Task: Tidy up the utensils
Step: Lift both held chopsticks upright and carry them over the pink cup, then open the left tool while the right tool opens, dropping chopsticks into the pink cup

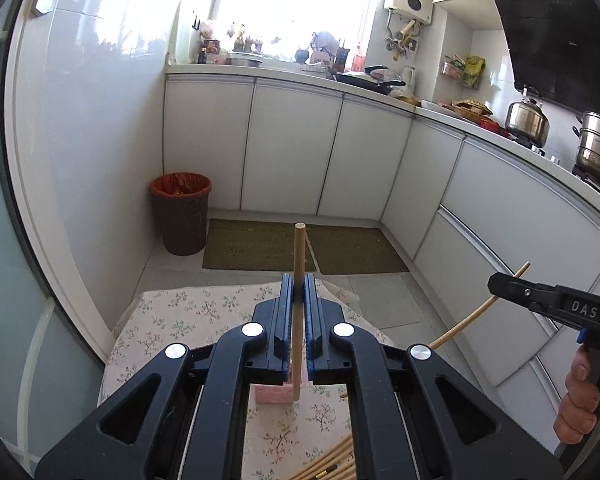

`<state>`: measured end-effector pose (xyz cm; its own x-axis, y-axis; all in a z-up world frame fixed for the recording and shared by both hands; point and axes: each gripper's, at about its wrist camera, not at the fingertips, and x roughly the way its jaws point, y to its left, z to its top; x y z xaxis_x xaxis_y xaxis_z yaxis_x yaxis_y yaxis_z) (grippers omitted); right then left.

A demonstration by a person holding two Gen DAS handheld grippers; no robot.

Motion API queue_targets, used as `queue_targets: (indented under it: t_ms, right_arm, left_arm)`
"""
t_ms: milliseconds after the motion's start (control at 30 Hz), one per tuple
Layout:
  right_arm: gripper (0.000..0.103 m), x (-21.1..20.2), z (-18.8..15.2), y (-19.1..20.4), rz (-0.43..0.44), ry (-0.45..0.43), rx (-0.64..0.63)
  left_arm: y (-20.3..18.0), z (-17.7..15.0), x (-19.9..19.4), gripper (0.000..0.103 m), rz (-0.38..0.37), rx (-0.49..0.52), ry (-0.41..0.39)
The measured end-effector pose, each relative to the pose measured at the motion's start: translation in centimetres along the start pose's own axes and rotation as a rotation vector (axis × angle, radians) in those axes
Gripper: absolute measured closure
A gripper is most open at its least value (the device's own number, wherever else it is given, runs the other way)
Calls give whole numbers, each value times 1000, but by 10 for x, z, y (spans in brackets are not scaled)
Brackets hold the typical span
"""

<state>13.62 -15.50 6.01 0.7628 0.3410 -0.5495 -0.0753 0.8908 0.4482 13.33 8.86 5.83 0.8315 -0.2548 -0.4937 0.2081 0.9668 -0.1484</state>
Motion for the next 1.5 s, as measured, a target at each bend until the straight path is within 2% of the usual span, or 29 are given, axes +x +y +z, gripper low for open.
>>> queue_targets:
  t_ms: [100,267,467,500,533,600,633,733,900,967,1033,1100,1200,1267,1333,1367,1467,1500]
  right_arm:
    - [97,14,14,4,7,-29,0]
    - [97,52,18,6,1,-17,-8]
    - [97,90,7,11,-16,18,-41]
    - [97,94,6,11,-17,23,-47]
    - [97,99,5,12,-20,29,-54]
    - [97,108,1,14,-28,41,-66]
    - [97,112,-1,16,-32,45,-71]
    - [97,124,-6,21,-53,56,-92]
    - [97,142,-14,25,-70,81,-117]
    - [97,149,-18,28,-74,83,-132]
    - [97,160,-23,30,-79,95,-145]
    - [96,172,-28,33,-93,113,-152]
    - [93,176,-35,32,-91,122,-139]
    - [87,168,-35,31,-95,99,-132]
    - [69,158,-31,33,-114,70,-132]
    - [67,152,-30,34,-124,54,-136]
    - [57,131,-30,38,-175,8,-162]
    - [46,124,-32,38,-199,-9,-170]
  left_arm:
    - [-1,4,20,98,33,-1,-9]
    - [10,-7,58,98,70,-24,17]
    - [22,-33,95,97,66,-34,109]
    - [25,-34,96,90,62,-42,112]
    - [28,-34,94,76,62,-53,107]
    - [34,-31,83,63,65,-83,67]
    - [35,-27,83,61,62,-97,54]
    - [45,-22,67,60,51,-141,16]
    - [56,-7,45,59,87,-183,-41]
    - [61,-4,36,56,94,-203,-61]
    - [66,-3,29,46,102,-217,-80]
    - [68,-3,25,41,123,-219,-89]
    - [74,-3,24,41,129,-216,-70]
    - [77,-3,22,41,132,-217,-62]
    - [78,-3,18,40,137,-212,-58]
    - [79,-2,16,39,138,-213,-58]
    - [77,-3,8,30,139,-205,-63]
    - [75,-4,6,28,142,-201,-64]
